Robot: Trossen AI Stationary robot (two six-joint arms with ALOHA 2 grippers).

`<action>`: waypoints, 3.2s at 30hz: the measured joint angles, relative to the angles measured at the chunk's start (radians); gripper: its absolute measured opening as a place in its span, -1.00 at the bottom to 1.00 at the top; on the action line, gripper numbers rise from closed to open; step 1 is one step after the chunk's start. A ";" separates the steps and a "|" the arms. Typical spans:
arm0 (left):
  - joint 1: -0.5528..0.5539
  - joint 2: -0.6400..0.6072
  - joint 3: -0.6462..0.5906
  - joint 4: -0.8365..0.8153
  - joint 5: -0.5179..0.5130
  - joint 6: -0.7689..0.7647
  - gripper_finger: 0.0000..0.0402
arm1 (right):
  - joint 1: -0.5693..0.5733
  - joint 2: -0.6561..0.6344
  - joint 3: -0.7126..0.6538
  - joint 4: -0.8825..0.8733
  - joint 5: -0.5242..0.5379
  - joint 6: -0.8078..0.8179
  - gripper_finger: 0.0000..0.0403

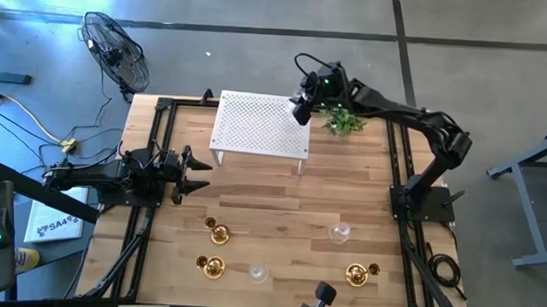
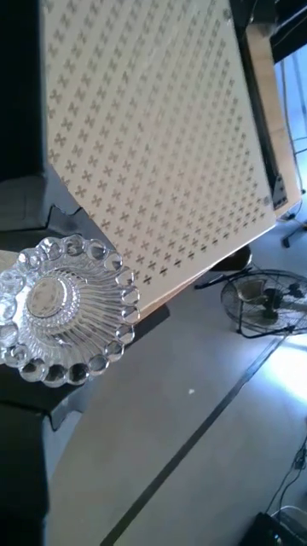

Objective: Pick & Place candle stick holders
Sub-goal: Put the top transparent candle holder on the shelf, then put the bottom right gold candle holder on the shelf

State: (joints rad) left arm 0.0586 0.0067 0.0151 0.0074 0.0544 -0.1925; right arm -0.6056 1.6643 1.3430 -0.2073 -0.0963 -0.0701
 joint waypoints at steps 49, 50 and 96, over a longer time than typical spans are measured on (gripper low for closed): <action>0.000 0.000 0.000 0.000 -0.001 0.000 0.25 | 0.129 -0.269 0.000 -0.062 0.166 -0.086 0.69; 0.000 0.000 0.000 0.000 -0.001 0.000 0.25 | 0.136 -0.298 0.000 -0.096 0.164 -0.074 0.69; 0.000 0.000 0.000 -0.002 -0.014 0.000 0.25 | 1.186 -0.594 0.001 -1.064 0.123 1.423 0.62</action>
State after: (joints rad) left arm 0.0586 0.0071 0.0151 0.0055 0.0399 -0.1925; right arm 0.5805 1.0706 1.3437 -1.2716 0.0271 1.3525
